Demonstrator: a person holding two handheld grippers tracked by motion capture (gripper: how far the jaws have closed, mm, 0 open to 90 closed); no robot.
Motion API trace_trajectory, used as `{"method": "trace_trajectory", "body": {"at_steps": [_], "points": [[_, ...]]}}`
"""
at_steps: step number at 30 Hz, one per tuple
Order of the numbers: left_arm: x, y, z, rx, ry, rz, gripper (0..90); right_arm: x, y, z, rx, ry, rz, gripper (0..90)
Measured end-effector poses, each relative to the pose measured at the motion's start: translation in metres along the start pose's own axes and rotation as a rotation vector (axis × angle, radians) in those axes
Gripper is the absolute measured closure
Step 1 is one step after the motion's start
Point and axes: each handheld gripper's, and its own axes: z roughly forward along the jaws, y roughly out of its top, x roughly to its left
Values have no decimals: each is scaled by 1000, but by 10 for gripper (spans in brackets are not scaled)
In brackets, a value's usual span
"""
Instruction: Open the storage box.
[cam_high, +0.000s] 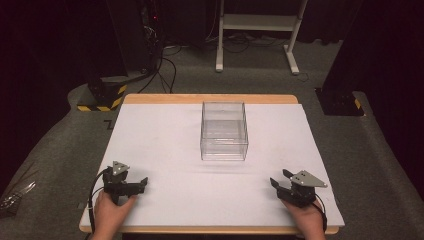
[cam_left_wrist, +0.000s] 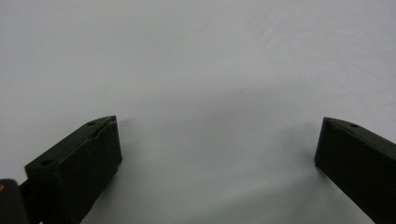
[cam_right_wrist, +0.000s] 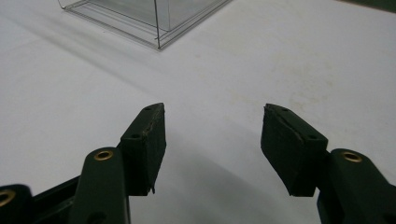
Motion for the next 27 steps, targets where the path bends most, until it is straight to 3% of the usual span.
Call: {"method": "trace_trajectory", "body": {"at_steps": [21,27], "points": [[0,0,0,0,0,2,6,-1,2,-1,-13,-31,47,451],[0,0,0,-1,-1,0,6,6,6,0,-4,-33,5,458]]}}
